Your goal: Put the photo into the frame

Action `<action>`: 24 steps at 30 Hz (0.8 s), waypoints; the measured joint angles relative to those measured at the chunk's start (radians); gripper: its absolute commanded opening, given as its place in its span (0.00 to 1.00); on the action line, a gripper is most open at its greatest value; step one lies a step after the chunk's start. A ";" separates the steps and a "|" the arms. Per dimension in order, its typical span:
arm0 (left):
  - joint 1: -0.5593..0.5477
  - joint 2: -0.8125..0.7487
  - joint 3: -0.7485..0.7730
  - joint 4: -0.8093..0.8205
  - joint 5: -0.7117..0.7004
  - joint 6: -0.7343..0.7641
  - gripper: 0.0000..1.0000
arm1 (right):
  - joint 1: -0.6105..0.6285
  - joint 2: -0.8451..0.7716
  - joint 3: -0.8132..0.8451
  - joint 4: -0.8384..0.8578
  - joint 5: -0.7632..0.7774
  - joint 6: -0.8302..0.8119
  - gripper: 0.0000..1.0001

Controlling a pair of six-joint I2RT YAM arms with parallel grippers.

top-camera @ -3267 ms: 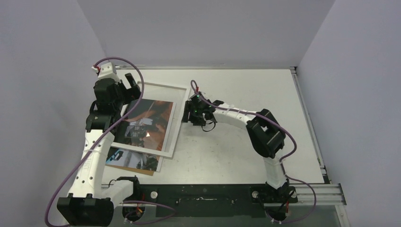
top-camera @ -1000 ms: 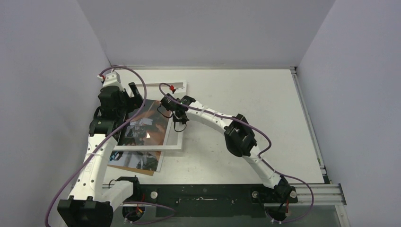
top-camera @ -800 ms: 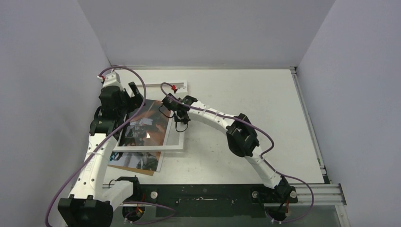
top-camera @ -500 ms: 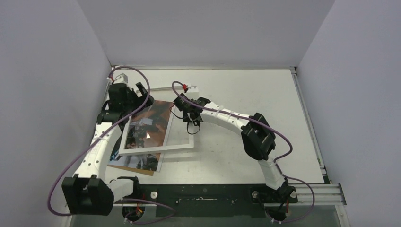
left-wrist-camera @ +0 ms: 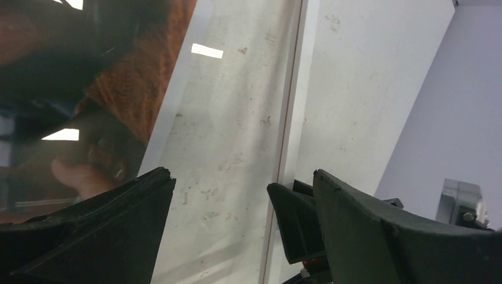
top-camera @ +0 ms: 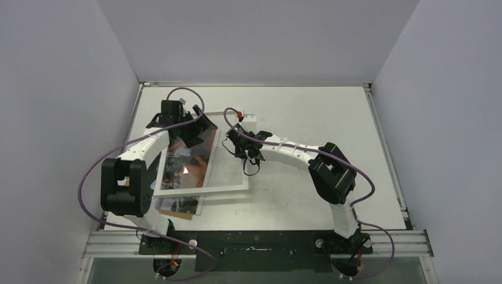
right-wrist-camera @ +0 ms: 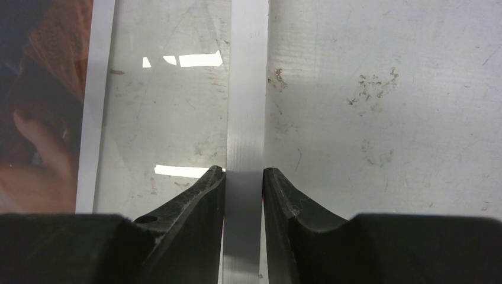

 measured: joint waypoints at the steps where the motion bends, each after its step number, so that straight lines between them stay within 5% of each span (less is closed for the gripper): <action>1: -0.004 0.013 0.006 0.009 0.007 -0.006 0.87 | 0.000 -0.002 -0.009 0.007 0.000 0.000 0.00; 17: -0.196 0.400 0.297 0.089 0.099 -0.010 0.83 | 0.001 -0.105 -0.119 0.084 0.003 -0.037 0.00; 24: -0.220 0.422 0.313 0.113 0.159 -0.018 0.70 | 0.001 -0.108 -0.119 0.083 -0.004 -0.040 0.00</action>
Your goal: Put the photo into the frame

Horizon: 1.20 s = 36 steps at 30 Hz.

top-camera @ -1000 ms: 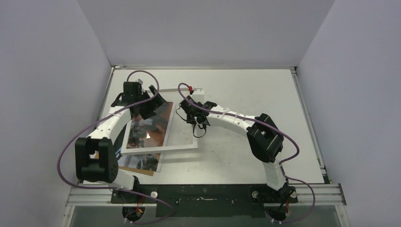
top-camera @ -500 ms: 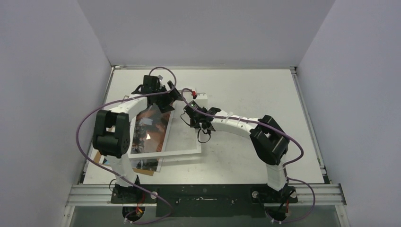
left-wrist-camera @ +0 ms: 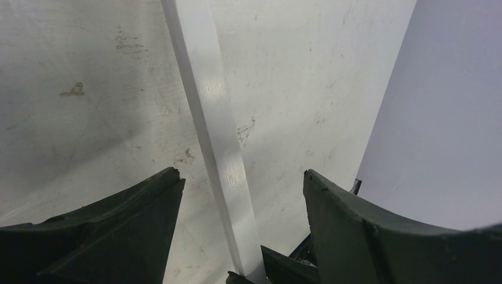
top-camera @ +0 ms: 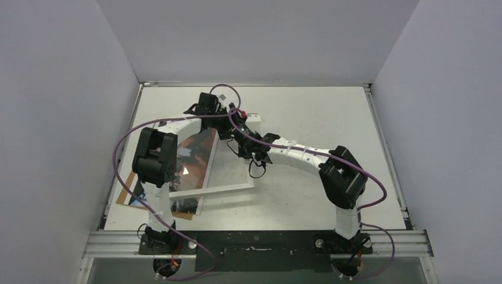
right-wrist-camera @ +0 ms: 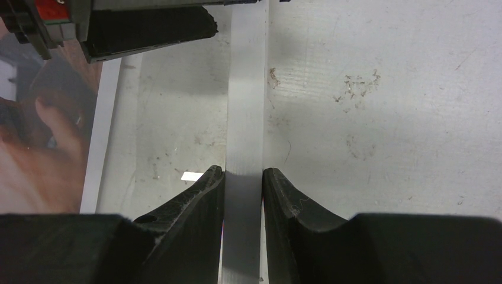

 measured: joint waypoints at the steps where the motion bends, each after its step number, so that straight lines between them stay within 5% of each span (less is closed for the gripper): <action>1: 0.000 0.003 0.000 0.002 0.008 -0.004 0.67 | 0.000 0.000 0.000 -0.001 -0.002 0.000 0.00; 11: -0.007 0.072 0.067 -0.008 0.047 -0.039 0.62 | 0.000 0.000 0.000 -0.003 -0.002 -0.013 0.00; 19: -0.022 0.080 0.101 -0.032 0.044 -0.038 0.44 | 0.000 0.000 0.001 -0.018 0.003 -0.023 0.00; 28: -0.021 0.105 0.108 -0.040 0.053 -0.037 0.00 | -0.006 0.000 0.001 -0.029 0.003 -0.033 0.00; 32: -0.018 0.108 0.122 -0.040 0.071 -0.038 0.00 | -0.028 -0.012 -0.005 -0.026 -0.037 -0.005 0.18; 36: -0.018 0.106 0.140 -0.039 0.077 -0.037 0.00 | -0.079 -0.063 -0.055 0.019 -0.111 0.034 0.48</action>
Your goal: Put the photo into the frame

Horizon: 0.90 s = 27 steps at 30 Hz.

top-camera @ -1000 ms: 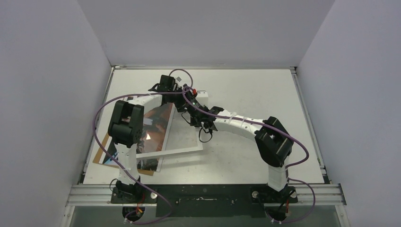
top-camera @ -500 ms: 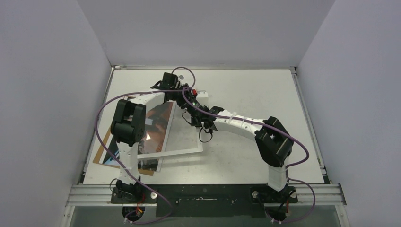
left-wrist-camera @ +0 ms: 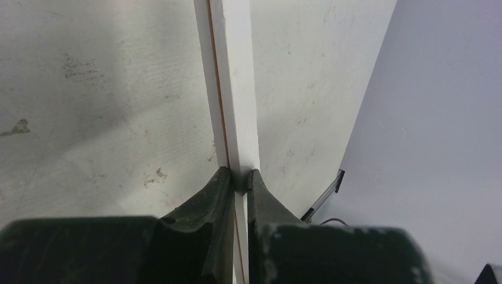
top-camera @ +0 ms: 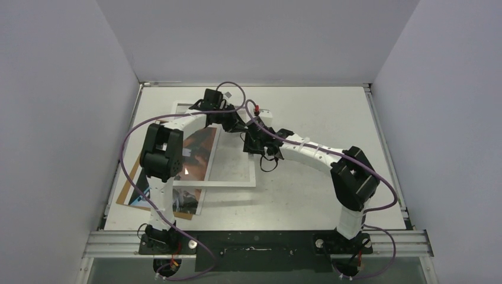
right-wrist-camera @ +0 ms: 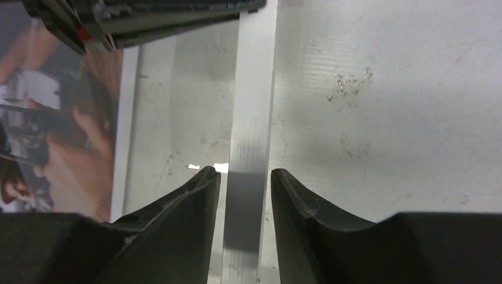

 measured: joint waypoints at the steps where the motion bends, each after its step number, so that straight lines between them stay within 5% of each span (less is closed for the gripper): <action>1: 0.000 -0.002 0.000 -0.001 0.002 -0.001 0.00 | -0.016 -0.015 -0.016 0.017 -0.034 0.016 0.55; 7: -0.002 -0.025 0.000 -0.010 0.019 -0.002 0.00 | -0.103 -0.086 -0.090 0.174 -0.219 0.077 0.77; 20: 0.000 -0.171 0.003 -0.024 0.014 -0.018 0.00 | -0.195 -0.151 -0.226 0.312 -0.352 0.184 0.78; 27: 0.000 -0.171 0.006 -0.105 -0.053 0.056 0.41 | -0.168 -0.136 -0.111 0.059 -0.150 0.049 0.61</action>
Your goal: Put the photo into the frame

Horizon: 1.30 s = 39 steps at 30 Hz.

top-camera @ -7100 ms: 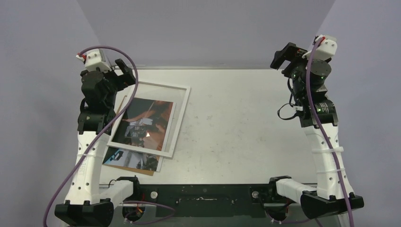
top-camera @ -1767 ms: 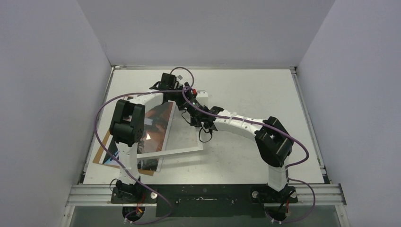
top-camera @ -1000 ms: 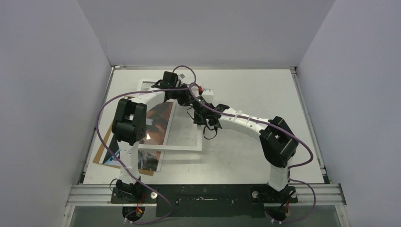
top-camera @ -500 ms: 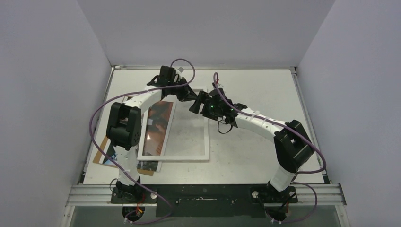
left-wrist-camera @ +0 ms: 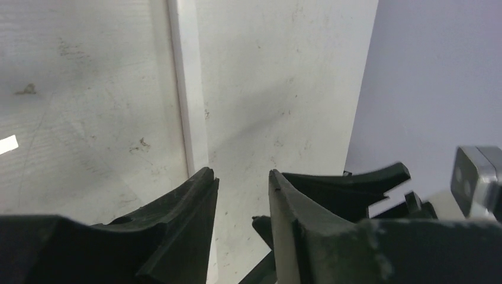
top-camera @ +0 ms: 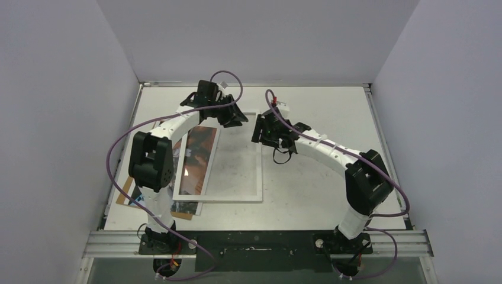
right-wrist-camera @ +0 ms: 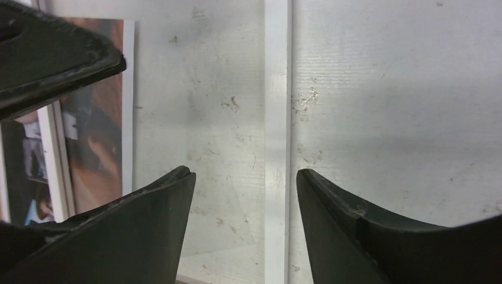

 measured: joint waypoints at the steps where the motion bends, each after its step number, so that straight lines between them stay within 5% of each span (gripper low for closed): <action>1: 0.000 0.000 0.000 -0.011 -0.014 0.009 0.43 | 0.018 0.014 0.042 -0.047 0.039 -0.023 0.59; 15: -0.001 0.037 -0.002 -0.042 -0.071 0.041 0.52 | 0.161 0.192 0.166 -0.367 0.236 -0.069 0.53; 25: -0.001 0.101 -0.002 -0.036 -0.068 0.030 0.57 | 0.154 0.234 0.167 -0.332 0.158 -0.082 0.58; 31: -0.001 0.124 -0.002 -0.025 -0.063 0.025 0.61 | 0.150 0.266 0.167 -0.314 0.124 -0.088 0.43; 39: -0.002 0.155 -0.002 -0.009 -0.047 0.010 0.62 | 0.150 0.307 0.167 -0.310 0.126 -0.095 0.38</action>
